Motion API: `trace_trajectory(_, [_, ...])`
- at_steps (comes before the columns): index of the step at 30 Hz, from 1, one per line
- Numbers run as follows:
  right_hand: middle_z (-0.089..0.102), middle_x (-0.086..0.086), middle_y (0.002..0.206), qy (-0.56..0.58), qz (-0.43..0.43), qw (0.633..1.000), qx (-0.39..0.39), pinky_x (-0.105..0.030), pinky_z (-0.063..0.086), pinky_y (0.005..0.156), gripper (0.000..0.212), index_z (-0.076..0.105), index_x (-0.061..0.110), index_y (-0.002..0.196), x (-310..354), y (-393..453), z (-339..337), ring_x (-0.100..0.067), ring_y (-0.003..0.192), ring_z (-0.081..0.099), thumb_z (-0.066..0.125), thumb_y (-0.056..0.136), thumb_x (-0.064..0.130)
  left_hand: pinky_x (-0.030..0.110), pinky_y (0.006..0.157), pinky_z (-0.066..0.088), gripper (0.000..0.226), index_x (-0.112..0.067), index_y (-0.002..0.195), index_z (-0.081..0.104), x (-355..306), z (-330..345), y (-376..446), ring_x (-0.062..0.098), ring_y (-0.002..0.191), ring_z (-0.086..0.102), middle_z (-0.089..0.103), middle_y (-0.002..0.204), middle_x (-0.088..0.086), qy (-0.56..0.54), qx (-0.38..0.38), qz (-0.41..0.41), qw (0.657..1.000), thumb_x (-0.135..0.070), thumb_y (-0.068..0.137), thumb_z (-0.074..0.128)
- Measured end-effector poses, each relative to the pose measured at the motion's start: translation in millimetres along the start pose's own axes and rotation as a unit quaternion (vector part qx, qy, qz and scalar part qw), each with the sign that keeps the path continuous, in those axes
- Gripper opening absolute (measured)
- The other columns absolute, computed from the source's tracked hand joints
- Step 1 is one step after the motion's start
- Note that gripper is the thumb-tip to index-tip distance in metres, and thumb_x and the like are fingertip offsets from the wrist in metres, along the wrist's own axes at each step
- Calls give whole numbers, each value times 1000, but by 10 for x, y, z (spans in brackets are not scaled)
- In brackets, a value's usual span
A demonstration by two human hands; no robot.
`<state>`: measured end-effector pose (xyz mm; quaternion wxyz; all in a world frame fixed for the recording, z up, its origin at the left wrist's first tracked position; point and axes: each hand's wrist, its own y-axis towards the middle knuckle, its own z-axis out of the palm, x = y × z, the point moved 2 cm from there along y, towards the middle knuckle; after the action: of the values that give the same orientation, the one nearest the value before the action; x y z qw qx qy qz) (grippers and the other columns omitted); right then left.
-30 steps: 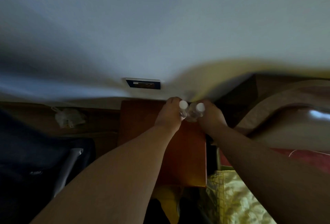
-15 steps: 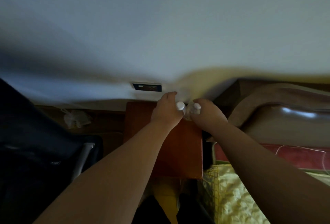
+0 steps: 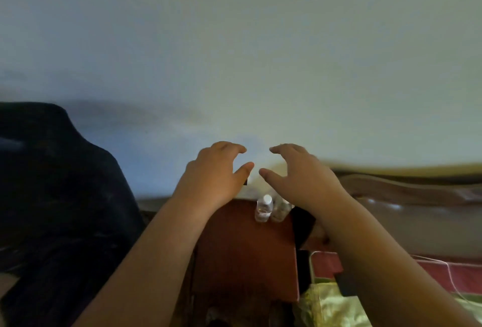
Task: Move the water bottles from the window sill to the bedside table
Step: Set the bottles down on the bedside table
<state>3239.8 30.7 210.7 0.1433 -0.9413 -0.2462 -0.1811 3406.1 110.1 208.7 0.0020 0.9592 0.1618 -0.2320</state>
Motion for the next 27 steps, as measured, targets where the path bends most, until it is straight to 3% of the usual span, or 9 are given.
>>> trace_trajectory(3, [36, 16, 153, -1, -12, 1000, -21, -42, 40, 107, 62, 39, 40, 144, 241, -182, -222, -16, 136, 41, 51, 88, 65, 43, 103, 43, 47, -39, 138, 47, -75, -415, -246, 16, 131, 43, 44, 146, -12, 24, -17, 12, 999, -58, 95, 45])
trace_trajectory(7, [27, 14, 160, -8, -19, 999, -41, -46, 27, 117, 64, 36, 44, 146, 451, -330, -327, -17, 150, 16, 49, 88, 68, 43, 99, 45, 50, -39, 139, 45, -39, -768, -473, 18, 127, 48, 47, 145, -10, 56, -41, -14, 998, -61, 94, 42])
trace_trajectory(15, [27, 14, 159, 6, -17, 996, -87, -43, 30, 115, 62, 37, 41, 147, 814, -553, -402, -16, 146, 27, 49, 91, 65, 41, 101, 42, 54, -41, 141, 41, 166, -1100, -794, 15, 132, 43, 42, 148, -13, 64, -60, -3, 996, -64, 93, 41])
trace_trajectory(21, [27, 13, 159, 13, -40, 996, -79, -42, 34, 113, 64, 36, 39, 147, 991, -618, -341, -15, 141, 37, 50, 90, 64, 43, 103, 43, 55, -40, 142, 41, 290, -1233, -1021, 14, 133, 41, 42, 148, -14, 59, -75, -17, 995, -64, 92, 40])
trace_trajectory(27, [26, 15, 159, 3, -140, 989, -35, -43, 34, 113, 64, 34, 42, 147, 1357, -478, -246, -14, 141, 36, 48, 90, 67, 39, 104, 40, 56, -41, 143, 37, 463, -1367, -1307, 12, 136, 38, 38, 150, -16, 57, -106, -99, 988, -65, 93, 40])
